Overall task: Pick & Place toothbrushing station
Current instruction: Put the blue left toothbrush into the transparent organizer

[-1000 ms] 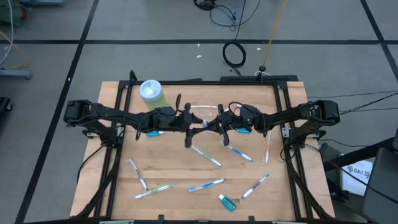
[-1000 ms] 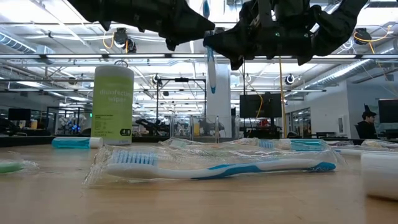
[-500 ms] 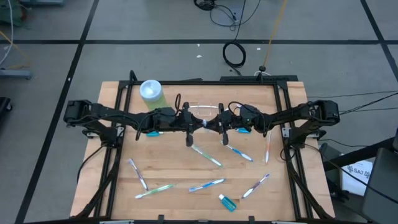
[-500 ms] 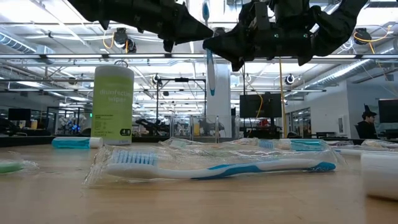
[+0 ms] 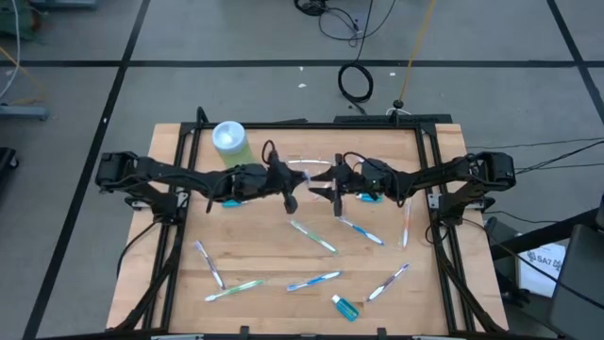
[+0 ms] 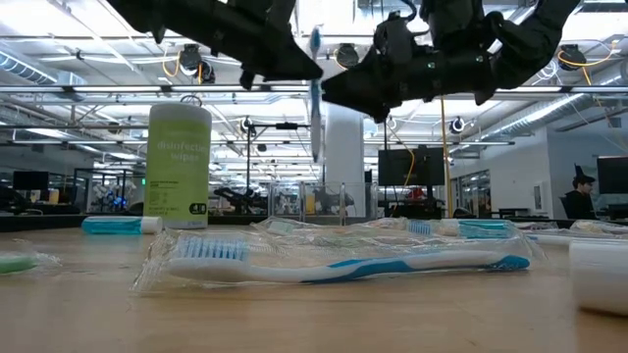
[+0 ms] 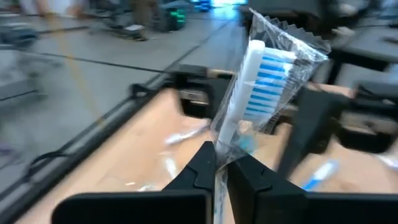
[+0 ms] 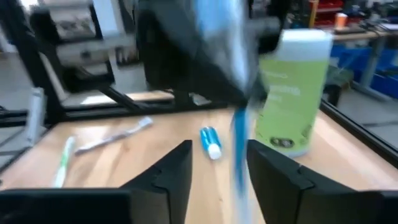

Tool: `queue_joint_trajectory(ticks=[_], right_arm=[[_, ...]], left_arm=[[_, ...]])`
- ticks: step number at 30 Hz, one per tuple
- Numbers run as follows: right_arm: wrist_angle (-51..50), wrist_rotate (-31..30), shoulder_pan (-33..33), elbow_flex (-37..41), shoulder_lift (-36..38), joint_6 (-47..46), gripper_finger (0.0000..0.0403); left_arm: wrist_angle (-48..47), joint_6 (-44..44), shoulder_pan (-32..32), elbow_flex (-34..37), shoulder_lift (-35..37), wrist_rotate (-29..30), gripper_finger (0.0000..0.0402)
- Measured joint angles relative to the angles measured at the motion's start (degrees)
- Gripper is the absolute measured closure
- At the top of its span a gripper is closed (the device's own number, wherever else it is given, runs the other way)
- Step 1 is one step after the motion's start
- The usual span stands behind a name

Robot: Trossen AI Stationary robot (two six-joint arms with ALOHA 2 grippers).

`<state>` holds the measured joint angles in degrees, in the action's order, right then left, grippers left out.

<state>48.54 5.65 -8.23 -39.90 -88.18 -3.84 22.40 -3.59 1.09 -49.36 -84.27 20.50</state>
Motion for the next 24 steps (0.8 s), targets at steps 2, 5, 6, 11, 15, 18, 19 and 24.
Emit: queue_joint_trajectory(ticks=[2, 5, 6, 11, 15, 18, 19, 24], right_arm=[[-1.95, -2.6, 0.0, 0.0, 0.0, 0.01, 0.0242], [-5.08, -6.53, -0.01, 0.0, 0.0, 0.15, 0.0231], [-5.76, -8.02, 0.0, 0.0, 0.0, 0.2, 0.0228], [-6.85, -10.07, -0.02, 0.0, 0.0, -0.01, 0.022], [-6.85, -10.02, 0.47, 0.0, 0.0, -2.89, 0.0222], [-7.67, -9.92, 0.48, 0.0, 0.0, -4.19, 0.0224], [-7.93, -9.99, 0.48, 0.0, 0.0, -4.68, 0.0224], [-8.79, -10.03, 0.48, 0.01, 0.0, -5.11, 0.0223]], left_arm=[[-2.16, -0.91, 0.03, 0.0, 1.12, 4.76, 0.0377], [-5.23, -3.15, 0.06, 0.0, 2.54, 12.54, 0.0388], [-5.77, -3.63, 0.08, 0.0, 2.9, 14.76, 0.0392], [-6.81, -5.05, 1.32, 0.0, 2.52, 20.44, 0.0381], [-7.32, -7.56, 4.03, 0.02, 0.89, 20.54, 0.0377], [-7.28, -9.07, 5.99, 0.02, -0.3, 20.02, 0.0389], [-6.47, -9.15, 6.47, 0.02, -0.97, 19.96, 0.0392], [-1.43, -7.74, 7.97, -0.02, -3.43, 18.43, 0.0386]])
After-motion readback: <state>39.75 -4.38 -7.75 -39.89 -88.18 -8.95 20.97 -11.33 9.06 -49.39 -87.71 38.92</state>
